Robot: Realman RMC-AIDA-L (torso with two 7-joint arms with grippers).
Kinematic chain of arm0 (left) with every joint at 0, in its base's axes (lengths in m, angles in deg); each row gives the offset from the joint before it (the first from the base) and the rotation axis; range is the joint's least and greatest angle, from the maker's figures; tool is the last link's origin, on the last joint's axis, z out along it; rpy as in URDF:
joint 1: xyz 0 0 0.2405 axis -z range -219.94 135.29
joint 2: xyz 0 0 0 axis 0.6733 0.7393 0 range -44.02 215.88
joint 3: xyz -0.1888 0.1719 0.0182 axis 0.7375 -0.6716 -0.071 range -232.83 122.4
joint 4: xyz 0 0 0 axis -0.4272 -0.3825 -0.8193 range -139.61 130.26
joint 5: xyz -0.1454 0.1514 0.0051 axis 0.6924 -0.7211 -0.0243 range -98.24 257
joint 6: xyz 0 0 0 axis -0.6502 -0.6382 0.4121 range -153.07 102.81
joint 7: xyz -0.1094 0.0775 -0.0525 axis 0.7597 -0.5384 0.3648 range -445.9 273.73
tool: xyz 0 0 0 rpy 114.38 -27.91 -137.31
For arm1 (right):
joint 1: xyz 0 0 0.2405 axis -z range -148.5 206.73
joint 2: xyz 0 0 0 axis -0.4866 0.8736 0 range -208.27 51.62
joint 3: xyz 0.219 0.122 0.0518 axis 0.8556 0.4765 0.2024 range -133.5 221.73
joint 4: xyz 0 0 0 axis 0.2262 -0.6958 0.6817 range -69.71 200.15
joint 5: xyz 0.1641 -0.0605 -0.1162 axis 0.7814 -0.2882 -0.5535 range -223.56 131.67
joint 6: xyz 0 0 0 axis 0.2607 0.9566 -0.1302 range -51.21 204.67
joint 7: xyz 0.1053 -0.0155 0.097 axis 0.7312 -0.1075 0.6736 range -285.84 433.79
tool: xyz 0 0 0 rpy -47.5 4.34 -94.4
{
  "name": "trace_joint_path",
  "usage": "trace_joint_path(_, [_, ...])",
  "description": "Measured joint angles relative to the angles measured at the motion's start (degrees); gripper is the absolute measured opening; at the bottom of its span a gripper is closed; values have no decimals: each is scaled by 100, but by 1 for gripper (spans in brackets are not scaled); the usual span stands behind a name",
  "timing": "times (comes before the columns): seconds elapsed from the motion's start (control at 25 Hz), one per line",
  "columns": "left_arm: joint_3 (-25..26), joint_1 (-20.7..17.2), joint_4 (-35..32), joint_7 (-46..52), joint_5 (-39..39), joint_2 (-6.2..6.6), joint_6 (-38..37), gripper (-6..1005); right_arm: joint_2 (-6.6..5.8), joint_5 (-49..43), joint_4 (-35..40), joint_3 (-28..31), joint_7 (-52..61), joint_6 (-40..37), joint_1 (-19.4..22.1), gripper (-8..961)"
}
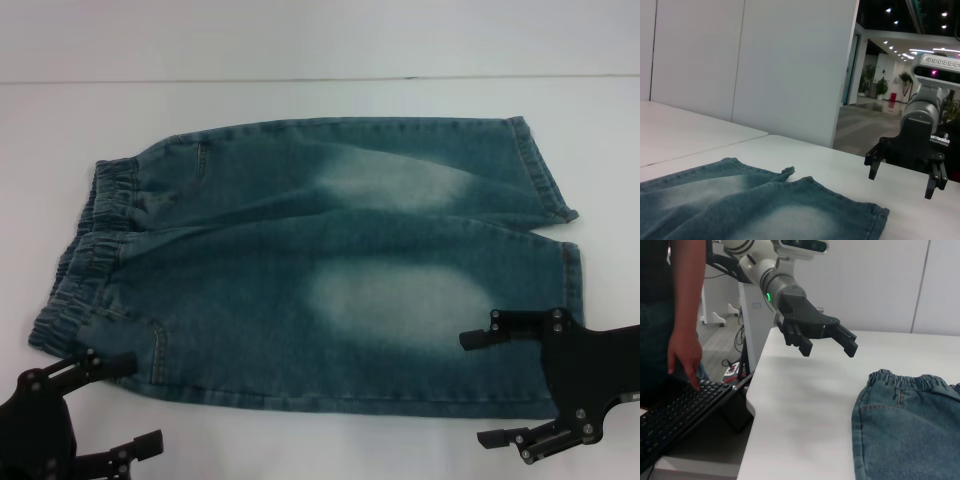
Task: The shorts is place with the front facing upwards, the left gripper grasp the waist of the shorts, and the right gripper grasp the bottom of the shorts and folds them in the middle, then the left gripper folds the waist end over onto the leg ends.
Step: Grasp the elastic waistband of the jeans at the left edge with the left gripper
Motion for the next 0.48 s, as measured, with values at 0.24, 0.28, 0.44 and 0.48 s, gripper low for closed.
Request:
trace_joint_path(0.24, [-15, -3, 4, -23, -1, -10, 43, 883, -5, -1, -4, 1, -4, 26, 0, 945])
trace_joint_path(0.28, [-19, -4, 5, -23, -1, -12, 44, 883, -6, -2, -6, 4, -5, 27, 0, 945])
trace_joint_path(0.44, [-27, -6, 11, -31, -1, -20, 68, 881, -7, -1, -13, 25, -14, 27, 9, 945])
trace_joint_path(0.48, [-27, -7, 15, -33, -1, -21, 85, 880, -7, -2, -13, 29, -22, 27, 12, 945])
